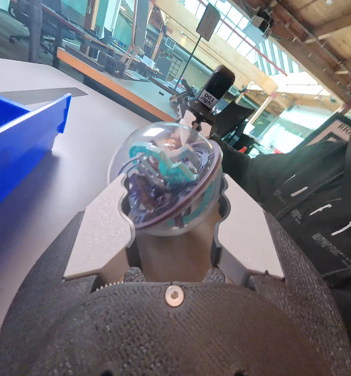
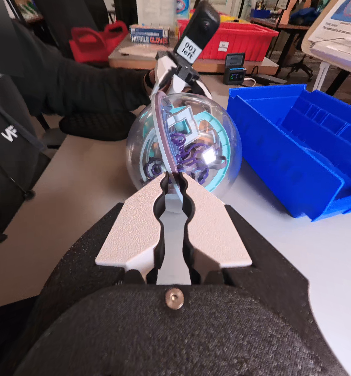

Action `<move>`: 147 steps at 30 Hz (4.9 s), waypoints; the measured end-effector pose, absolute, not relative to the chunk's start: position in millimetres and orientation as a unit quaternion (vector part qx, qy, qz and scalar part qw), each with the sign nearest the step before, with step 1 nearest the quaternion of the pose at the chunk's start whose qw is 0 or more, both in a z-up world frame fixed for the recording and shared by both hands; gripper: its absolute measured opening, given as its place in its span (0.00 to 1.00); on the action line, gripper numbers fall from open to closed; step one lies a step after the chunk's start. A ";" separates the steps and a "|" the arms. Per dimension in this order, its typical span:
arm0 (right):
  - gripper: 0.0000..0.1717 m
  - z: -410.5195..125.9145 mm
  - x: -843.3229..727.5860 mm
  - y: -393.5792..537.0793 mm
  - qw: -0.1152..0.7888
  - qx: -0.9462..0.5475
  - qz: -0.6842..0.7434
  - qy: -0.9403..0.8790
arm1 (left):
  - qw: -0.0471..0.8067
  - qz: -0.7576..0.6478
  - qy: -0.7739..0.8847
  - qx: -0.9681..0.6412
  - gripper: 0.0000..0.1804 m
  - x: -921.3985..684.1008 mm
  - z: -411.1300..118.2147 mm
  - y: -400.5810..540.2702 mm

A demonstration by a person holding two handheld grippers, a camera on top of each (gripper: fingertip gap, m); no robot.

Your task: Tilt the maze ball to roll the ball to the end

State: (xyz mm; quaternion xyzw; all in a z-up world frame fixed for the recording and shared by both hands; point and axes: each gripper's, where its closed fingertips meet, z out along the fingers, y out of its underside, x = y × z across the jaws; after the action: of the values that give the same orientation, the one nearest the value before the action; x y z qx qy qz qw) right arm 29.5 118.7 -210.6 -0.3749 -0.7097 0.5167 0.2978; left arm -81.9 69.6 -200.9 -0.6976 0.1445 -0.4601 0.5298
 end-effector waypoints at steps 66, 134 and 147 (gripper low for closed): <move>0.03 -203.0 20.9 123.9 0.276 -0.438 0.532 -0.670 | 0.529 -0.358 0.213 -0.739 0.76 -32.7 -226.4 65.1; 0.04 -266.9 49.7 105.0 0.220 -0.464 0.521 -0.682 | 0.547 -0.339 0.140 -0.753 0.81 -25.6 -226.8 82.8; 0.54 -237.3 45.6 134.3 0.356 -0.430 0.477 -0.679 | 0.470 -0.455 0.034 -0.755 0.73 -47.7 -217.2 117.4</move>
State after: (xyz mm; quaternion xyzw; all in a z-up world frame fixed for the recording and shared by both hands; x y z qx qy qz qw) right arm 45.6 134.3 -237.3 -0.4295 -0.6791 0.4770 0.3560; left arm -47.7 117.4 -217.2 -0.7555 0.0341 -0.4553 0.4699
